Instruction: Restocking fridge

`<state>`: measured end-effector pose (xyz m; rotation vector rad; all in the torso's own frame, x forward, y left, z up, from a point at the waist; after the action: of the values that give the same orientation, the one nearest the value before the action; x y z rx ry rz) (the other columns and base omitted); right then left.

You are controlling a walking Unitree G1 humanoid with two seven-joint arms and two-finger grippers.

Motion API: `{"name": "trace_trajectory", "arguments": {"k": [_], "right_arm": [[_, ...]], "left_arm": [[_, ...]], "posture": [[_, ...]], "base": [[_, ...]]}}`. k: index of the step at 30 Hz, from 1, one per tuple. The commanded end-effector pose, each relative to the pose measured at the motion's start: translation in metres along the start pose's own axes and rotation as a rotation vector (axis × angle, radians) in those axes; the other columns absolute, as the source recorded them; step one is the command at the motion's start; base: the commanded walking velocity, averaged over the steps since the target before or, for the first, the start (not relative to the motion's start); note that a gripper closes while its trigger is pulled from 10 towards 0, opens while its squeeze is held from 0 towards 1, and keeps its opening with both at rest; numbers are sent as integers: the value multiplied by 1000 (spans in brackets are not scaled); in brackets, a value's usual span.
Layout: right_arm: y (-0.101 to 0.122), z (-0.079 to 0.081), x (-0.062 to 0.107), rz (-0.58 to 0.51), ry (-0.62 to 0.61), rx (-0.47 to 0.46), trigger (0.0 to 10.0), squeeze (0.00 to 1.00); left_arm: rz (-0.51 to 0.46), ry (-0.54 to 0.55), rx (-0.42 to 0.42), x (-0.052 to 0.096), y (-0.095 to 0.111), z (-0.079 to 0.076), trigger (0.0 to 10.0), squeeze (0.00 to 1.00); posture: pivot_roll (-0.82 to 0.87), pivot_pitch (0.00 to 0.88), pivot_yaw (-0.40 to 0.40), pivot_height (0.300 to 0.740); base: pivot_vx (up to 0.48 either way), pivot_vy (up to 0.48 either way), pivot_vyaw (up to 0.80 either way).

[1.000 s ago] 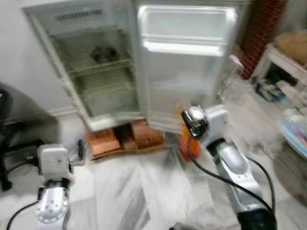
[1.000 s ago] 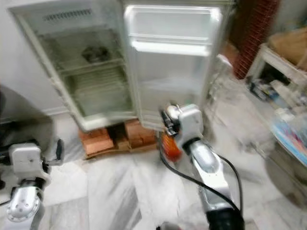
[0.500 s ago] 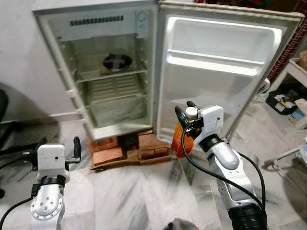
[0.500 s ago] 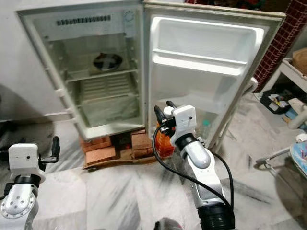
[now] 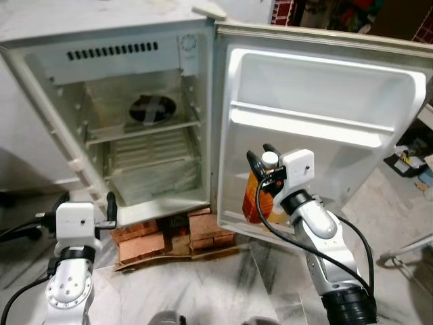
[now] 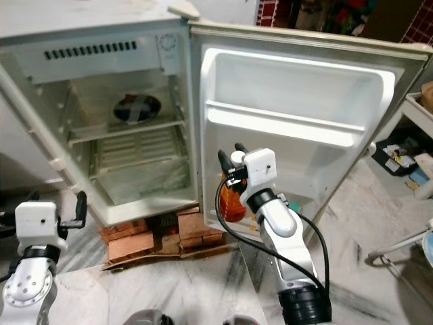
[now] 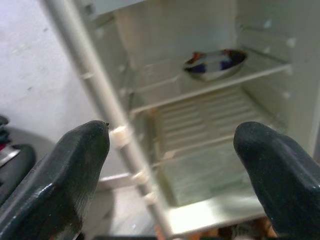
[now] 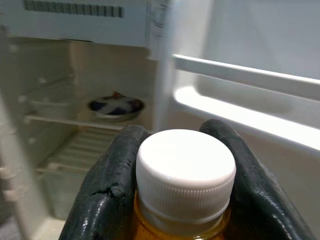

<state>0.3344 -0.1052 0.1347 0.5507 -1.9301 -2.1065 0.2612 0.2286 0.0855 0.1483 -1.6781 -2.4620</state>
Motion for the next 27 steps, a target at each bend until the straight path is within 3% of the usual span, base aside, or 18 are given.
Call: {"name": "trace_trajectory", "arguments": {"k": [1,5,9,13,27], "right_arm": [[8,-6,1,-27,-6,25,10000,0],[8,-4,1,-27,11,50,10000,0],[8,-2,1,-28,10,47,10000,0],[7,-4,1,-23,5,43,10000,0],[6,-4,2,-18,6,35,10000,0]], "left_arm": [[0,-1,-6,3,0,-2,10000,0],[-5,-8,-8,3,2,-3,10000,0],[-7,-9,-3,3,2,-3,10000,0],[-3,-9,-4,3,2,-3,10000,0],[12,13,21,4,-2,0,10000,0]], "posture": [[6,55,-11,740],[6,56,-11,740],[4,57,-11,740],[4,58,-10,740],[1,69,-10,740]], "base": [[0,0,0],[0,0,0],[0,-421,800],[0,-452,113],[0,0,0]]}}
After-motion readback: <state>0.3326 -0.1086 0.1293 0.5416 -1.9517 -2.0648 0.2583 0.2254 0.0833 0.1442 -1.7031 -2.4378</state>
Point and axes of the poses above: a point about 5 cm out from each wrist's last joint towards the gripper, its own x axis pointing back from the gripper into the wrist, its own y axis along the axis of the wrist's last joint, z = x × y, the point moved 5 cm from there along -x, pointing out of the wrist towards the gripper, and after that the axes turned 8 degrees about -x, right-handed, at the moved point
